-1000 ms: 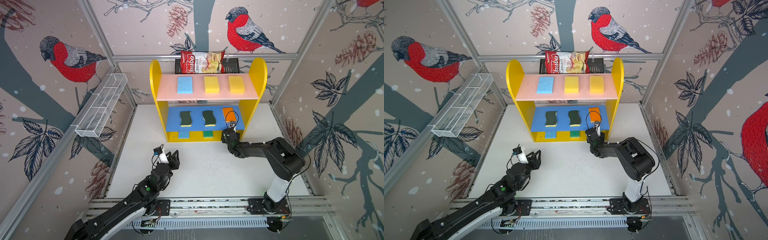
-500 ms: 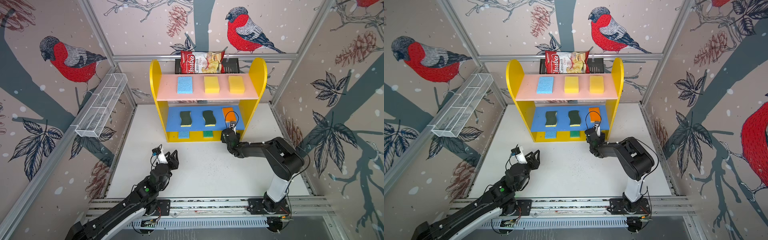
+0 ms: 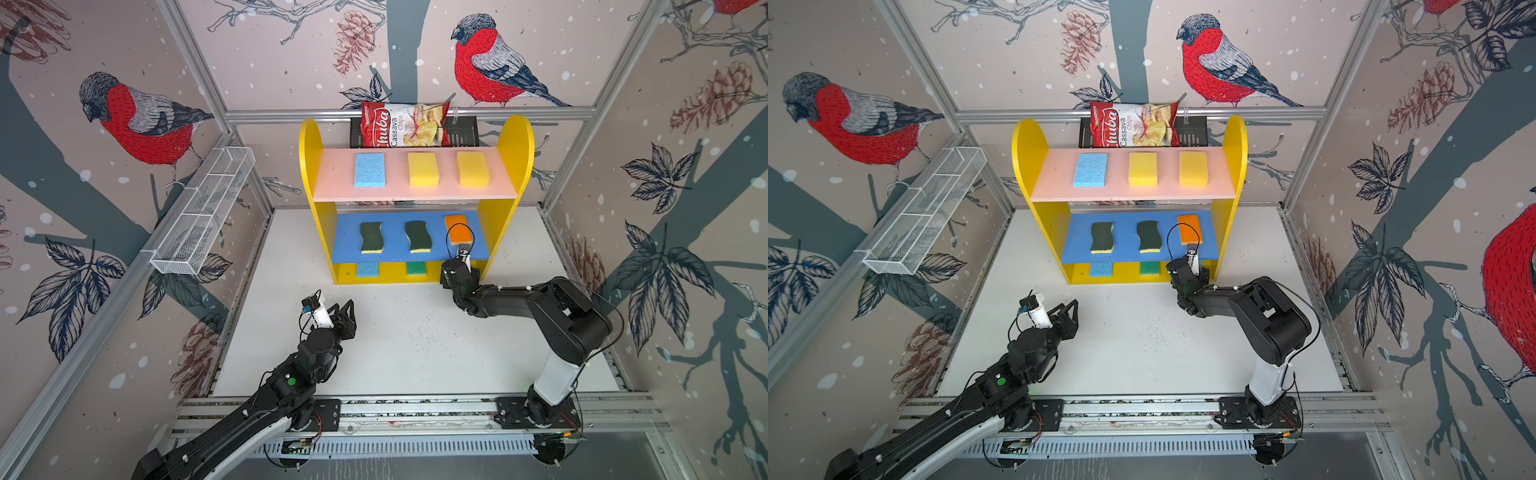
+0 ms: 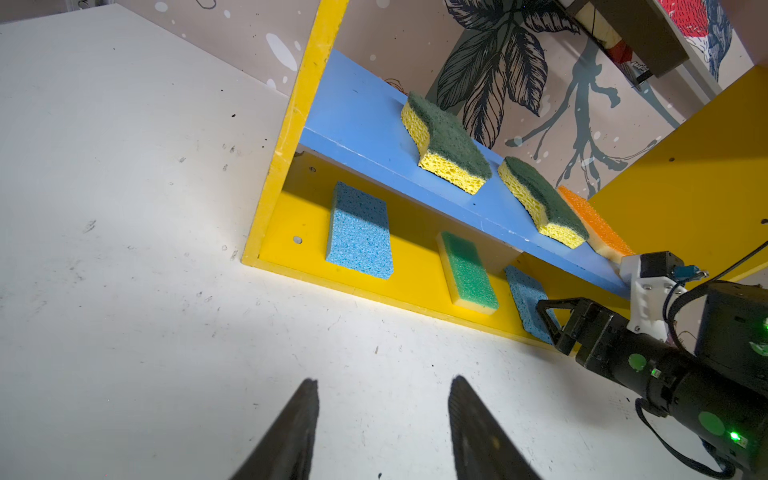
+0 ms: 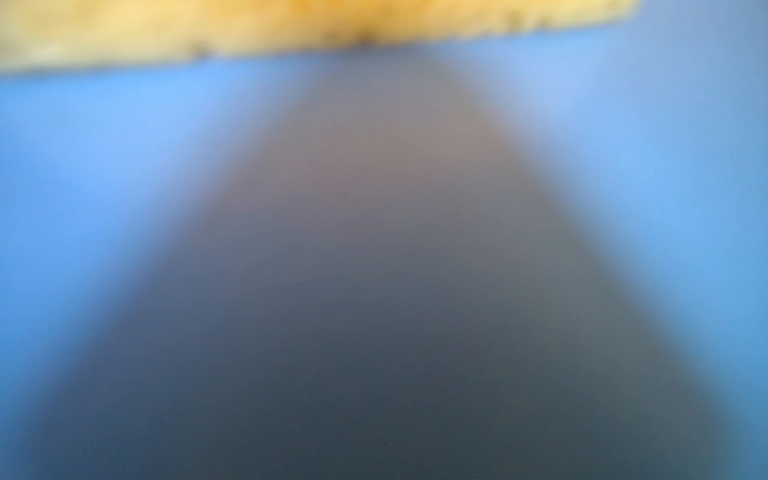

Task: Place and organize the cleaning sponges onto the shelf
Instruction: 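Push the light-blue sponge into the bottom tier with the right gripper, then open the right gripper and pull it back from the sponge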

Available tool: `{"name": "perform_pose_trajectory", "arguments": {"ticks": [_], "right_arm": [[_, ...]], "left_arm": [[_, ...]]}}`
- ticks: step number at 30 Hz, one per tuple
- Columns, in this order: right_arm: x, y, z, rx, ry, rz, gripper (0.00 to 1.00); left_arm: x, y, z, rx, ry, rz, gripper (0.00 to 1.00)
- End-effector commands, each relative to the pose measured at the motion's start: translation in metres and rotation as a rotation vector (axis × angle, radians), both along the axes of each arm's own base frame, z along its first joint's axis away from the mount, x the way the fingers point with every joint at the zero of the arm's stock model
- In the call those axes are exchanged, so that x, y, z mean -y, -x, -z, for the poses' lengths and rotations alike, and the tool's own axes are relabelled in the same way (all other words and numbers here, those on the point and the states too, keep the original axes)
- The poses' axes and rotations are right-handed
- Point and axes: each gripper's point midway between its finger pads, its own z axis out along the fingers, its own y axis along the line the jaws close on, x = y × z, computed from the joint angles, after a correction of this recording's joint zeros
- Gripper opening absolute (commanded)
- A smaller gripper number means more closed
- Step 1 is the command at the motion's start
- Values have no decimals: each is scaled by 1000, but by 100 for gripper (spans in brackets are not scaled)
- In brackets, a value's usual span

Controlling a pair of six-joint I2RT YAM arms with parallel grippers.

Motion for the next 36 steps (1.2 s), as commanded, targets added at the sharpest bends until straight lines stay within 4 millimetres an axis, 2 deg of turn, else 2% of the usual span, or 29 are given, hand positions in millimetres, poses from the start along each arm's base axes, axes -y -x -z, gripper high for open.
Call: {"name": "perform_pose_trajectory", "arguments": {"ticks": [1,8,13,21,28,30,36], "right_arm": [[10,34,36,-194,119,-49,77],[7,43,19,-166,94,-55,77],[4,57,10,-159,66,-79,79],[10,77,-13,-109,-62,-96,80],[6,102,-25,-106,-275,-161,80],[7,108,-34,-79,-362,-169,80],[6,120,-46,-21,-591,-200,77]], "left_arm": [[-3,1,-2,-1,3,-10,52],[-5,4,-4,1,20,-8,51],[-6,6,-3,-3,26,-4,51],[-3,7,5,-37,16,7,51],[-3,8,11,-56,16,10,51],[-3,8,13,-63,16,9,51],[0,8,11,-64,28,21,51]]}}
